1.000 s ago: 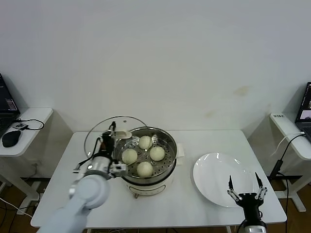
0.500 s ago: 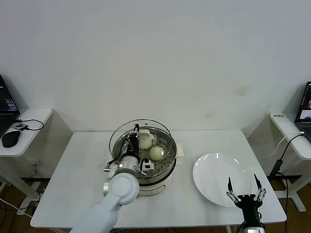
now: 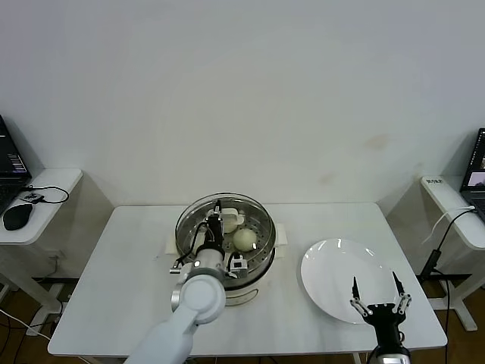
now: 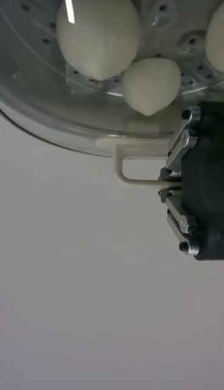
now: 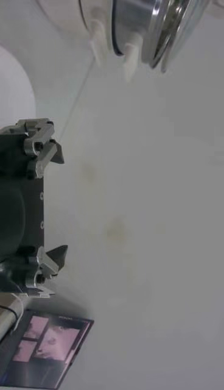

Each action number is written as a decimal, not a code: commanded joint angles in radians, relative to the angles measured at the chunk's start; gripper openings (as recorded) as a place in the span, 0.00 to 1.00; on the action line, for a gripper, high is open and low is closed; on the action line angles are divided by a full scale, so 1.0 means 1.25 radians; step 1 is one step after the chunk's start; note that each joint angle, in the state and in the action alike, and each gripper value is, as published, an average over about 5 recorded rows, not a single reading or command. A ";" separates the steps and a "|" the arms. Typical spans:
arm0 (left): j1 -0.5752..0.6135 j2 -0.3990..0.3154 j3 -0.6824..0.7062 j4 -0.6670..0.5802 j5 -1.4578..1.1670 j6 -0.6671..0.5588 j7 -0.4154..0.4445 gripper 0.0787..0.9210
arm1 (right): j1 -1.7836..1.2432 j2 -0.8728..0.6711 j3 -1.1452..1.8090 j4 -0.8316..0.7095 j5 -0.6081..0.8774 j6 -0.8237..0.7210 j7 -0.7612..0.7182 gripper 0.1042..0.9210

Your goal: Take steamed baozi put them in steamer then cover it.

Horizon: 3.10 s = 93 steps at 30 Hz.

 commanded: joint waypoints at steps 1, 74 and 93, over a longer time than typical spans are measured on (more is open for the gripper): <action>0.024 -0.020 -0.001 0.011 0.019 -0.003 -0.004 0.08 | 0.000 0.000 -0.007 0.000 -0.001 0.001 0.000 0.88; 0.114 0.015 -0.029 -0.114 -0.041 -0.028 -0.042 0.29 | -0.002 0.002 -0.030 -0.003 -0.013 0.004 -0.001 0.88; 0.557 0.124 -0.317 -0.419 -1.044 -0.236 -0.502 0.87 | -0.022 -0.028 -0.029 0.017 0.055 -0.012 -0.014 0.88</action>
